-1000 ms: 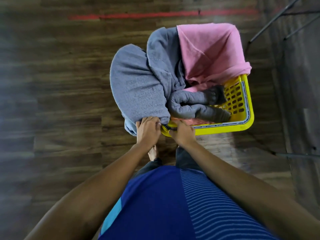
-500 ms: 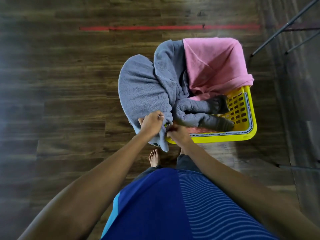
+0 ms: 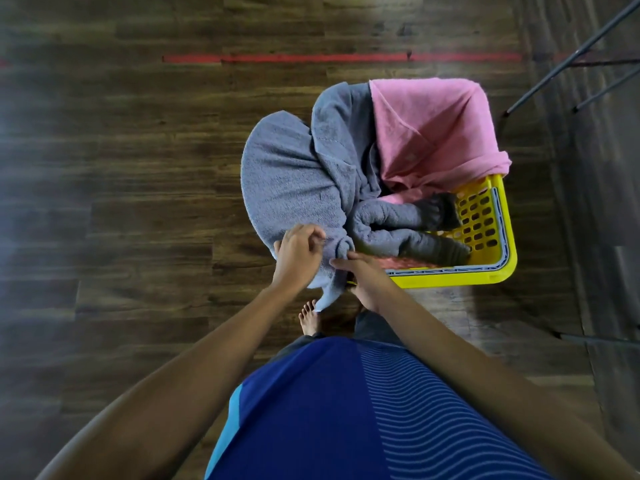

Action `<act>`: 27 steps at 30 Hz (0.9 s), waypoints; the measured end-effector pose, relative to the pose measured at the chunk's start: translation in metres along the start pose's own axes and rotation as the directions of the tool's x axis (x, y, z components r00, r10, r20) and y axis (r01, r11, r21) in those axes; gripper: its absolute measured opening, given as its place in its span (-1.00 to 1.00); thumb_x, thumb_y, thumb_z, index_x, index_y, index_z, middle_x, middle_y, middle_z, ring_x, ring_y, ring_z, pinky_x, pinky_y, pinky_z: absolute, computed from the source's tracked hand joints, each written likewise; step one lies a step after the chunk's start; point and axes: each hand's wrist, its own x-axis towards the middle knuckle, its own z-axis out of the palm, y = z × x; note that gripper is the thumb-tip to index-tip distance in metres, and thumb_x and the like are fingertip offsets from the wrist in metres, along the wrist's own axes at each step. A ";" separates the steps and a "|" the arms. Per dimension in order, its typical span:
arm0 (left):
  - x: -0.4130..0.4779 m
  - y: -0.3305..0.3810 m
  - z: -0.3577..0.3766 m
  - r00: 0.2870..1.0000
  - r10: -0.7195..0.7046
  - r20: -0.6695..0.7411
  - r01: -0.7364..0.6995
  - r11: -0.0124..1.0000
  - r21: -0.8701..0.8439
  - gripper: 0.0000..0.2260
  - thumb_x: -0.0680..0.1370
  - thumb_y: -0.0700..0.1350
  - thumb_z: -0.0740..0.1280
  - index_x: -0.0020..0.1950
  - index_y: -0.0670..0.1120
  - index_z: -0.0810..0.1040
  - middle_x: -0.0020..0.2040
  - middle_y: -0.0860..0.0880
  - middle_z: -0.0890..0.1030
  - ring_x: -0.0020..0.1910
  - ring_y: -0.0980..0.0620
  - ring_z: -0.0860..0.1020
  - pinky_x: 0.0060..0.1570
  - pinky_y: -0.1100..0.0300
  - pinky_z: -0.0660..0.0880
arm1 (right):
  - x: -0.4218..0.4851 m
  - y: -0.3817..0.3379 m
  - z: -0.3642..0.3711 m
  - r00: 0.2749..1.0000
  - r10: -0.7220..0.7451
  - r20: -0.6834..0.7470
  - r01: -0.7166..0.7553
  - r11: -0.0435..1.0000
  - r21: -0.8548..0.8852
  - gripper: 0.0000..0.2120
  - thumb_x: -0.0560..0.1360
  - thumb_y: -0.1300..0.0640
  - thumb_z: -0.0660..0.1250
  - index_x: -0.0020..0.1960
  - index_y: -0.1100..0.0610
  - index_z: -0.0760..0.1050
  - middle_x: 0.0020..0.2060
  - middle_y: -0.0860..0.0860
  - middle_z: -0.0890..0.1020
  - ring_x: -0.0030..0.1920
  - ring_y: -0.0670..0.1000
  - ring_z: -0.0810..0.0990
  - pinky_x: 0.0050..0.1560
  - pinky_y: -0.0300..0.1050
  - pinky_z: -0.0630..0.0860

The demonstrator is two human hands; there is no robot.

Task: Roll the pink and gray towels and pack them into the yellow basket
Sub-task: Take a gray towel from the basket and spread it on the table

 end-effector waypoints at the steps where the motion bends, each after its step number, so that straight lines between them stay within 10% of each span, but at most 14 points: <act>1: -0.009 -0.006 0.001 0.999 0.044 -0.024 -0.044 0.999 0.008 -0.85 0.49 -0.24 0.31 -0.03 0.00 0.53 -0.04 0.09 0.53 0.02 0.04 0.47 0.11 0.06 0.33 | -0.001 -0.005 0.002 0.998 0.055 0.006 -0.055 0.995 0.079 -0.89 0.50 0.28 0.35 -0.17 0.13 0.53 -0.14 0.06 0.64 -0.03 0.04 0.58 0.04 -0.03 0.46; 8: -0.054 -0.021 0.016 0.981 0.175 -0.085 -0.172 0.984 0.039 -0.63 0.39 -0.13 0.48 0.12 -0.11 0.44 0.01 0.03 0.51 0.00 0.04 0.45 0.03 0.19 0.39 | -0.002 -0.028 0.022 0.990 0.137 -0.023 -0.127 0.960 0.250 -0.82 0.55 0.28 0.23 -0.22 0.16 0.47 -0.33 0.08 0.52 -0.27 0.04 0.50 -0.26 -0.10 0.46; 14: -0.039 -0.014 0.012 0.988 0.085 -0.127 -0.092 0.995 -0.043 -0.93 0.51 -0.19 0.36 -0.03 -0.09 0.55 -0.14 -0.03 0.62 -0.14 -0.02 0.54 -0.11 0.10 0.46 | -0.001 -0.029 0.016 0.984 0.042 -0.173 -0.036 0.999 0.038 -0.77 0.48 0.38 0.32 -0.20 0.08 0.45 -0.32 0.05 0.52 -0.31 -0.04 0.47 -0.30 -0.16 0.45; 19: -0.037 -0.001 0.015 0.982 0.189 -0.012 -0.190 0.981 -0.046 -0.80 0.45 -0.10 0.41 0.02 -0.10 0.49 -0.06 -0.01 0.57 -0.12 0.01 0.51 -0.12 0.09 0.46 | -0.006 -0.030 0.006 0.928 -0.102 -0.358 0.079 0.994 -0.077 -0.66 0.33 0.37 0.48 -0.24 0.06 0.36 -0.35 0.10 0.52 -0.42 0.02 0.46 -0.34 -0.08 0.51; 27: -0.046 0.010 0.029 0.964 0.135 -0.231 -0.139 0.990 -0.003 -0.84 0.51 -0.13 0.38 0.04 -0.14 0.51 -0.02 -0.09 0.60 -0.01 -0.13 0.55 -0.03 -0.02 0.49 | -0.019 -0.059 0.003 0.989 -0.044 -0.138 0.049 0.998 0.034 -0.82 0.48 0.34 0.29 -0.19 0.10 0.55 -0.33 0.05 0.56 -0.36 -0.02 0.51 -0.36 -0.24 0.50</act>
